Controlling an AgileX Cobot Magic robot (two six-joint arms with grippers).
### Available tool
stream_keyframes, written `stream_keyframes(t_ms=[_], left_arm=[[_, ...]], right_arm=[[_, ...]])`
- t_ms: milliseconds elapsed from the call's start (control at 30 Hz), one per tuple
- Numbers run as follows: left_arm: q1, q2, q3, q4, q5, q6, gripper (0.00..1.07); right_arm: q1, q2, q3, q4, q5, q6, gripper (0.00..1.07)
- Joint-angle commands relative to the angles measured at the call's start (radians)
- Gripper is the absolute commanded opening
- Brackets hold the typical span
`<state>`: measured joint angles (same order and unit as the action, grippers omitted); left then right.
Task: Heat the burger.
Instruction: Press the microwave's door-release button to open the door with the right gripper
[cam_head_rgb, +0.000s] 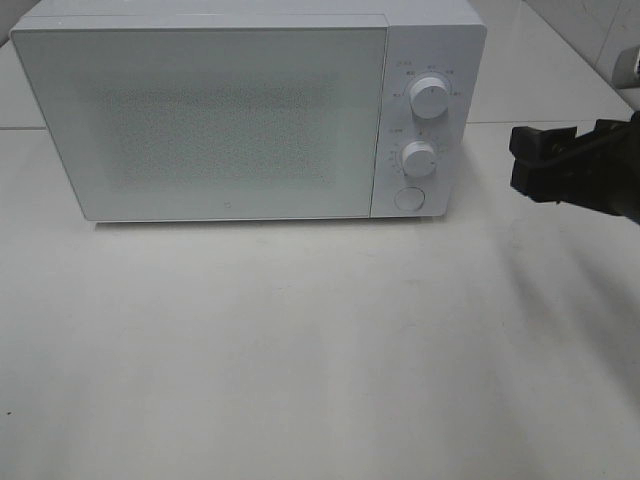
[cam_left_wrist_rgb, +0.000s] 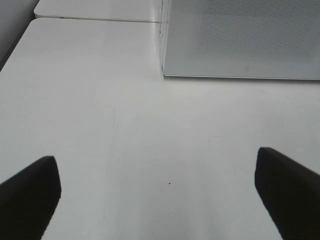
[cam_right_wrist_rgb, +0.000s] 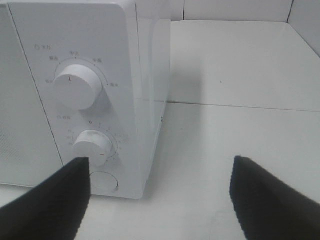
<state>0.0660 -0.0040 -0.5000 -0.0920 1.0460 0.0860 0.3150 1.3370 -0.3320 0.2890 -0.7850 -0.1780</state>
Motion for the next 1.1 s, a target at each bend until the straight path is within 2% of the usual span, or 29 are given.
stream_keyframes(t_ms=[33,67,133,167,233,267,333,367,433,467,500,567,600,800,1100], left_arm=[[0.001,-0.021,0.003,-0.006,-0.008,-0.006,0.98],[0.001,-0.021,0.003,-0.006,-0.008,-0.006,0.98],[0.001,-0.021,0.003,-0.006,-0.008,-0.006,0.98],[0.001,-0.021,0.003,-0.006,-0.008,-0.006,0.98],[0.001,-0.021,0.003,-0.006,-0.008,-0.006,0.98],[0.001,-0.021,0.003,-0.006,-0.008,-0.006,0.98],[0.001,-0.021,0.003,-0.006,-0.008,-0.006,0.98],[0.001,-0.021,0.003,-0.006,-0.008,-0.006,0.98],[0.001,-0.021,0.003,-0.006,-0.008,-0.006,0.98],[0.001,-0.021,0.003,-0.006,-0.008,-0.006,0.98],[0.001,-0.021,0.003,-0.006,-0.008,-0.006,0.98],[0.001,-0.021,0.003,-0.006,-0.008,-0.006,0.98],[0.001,-0.021,0.003,-0.006,-0.008,-0.006,0.98],[0.001,-0.021,0.003,-0.006,-0.008,-0.006,0.98],[0.001,-0.021,0.003,-0.006,-0.008,-0.006,0.98]], right_arm=[[0.076,0.043,0.023,0.147,-0.13,-0.102,0.76],[0.076,0.043,0.023,0.147,-0.13,-0.102,0.76],[0.15,0.08,0.028,0.244,-0.193,-0.15,0.76],[0.15,0.08,0.028,0.244,-0.193,-0.15,0.76],[0.23,0.121,0.028,0.311,-0.259,-0.184,0.76],[0.23,0.121,0.028,0.311,-0.259,-0.184,0.76],[0.298,0.162,0.027,0.377,-0.316,-0.183,0.76],[0.298,0.162,0.027,0.377,-0.316,-0.183,0.76],[0.363,0.206,0.026,0.453,-0.366,-0.183,0.76],[0.363,0.206,0.026,0.453,-0.366,-0.183,0.76],[0.408,0.232,0.026,0.494,-0.391,-0.183,0.76],[0.425,0.243,0.026,0.51,-0.402,-0.182,0.76],[0.462,0.268,0.026,0.539,-0.414,-0.175,0.76],[0.527,0.333,0.014,0.583,-0.417,-0.174,0.76],[0.53,0.389,-0.014,0.579,-0.407,-0.093,0.76]])
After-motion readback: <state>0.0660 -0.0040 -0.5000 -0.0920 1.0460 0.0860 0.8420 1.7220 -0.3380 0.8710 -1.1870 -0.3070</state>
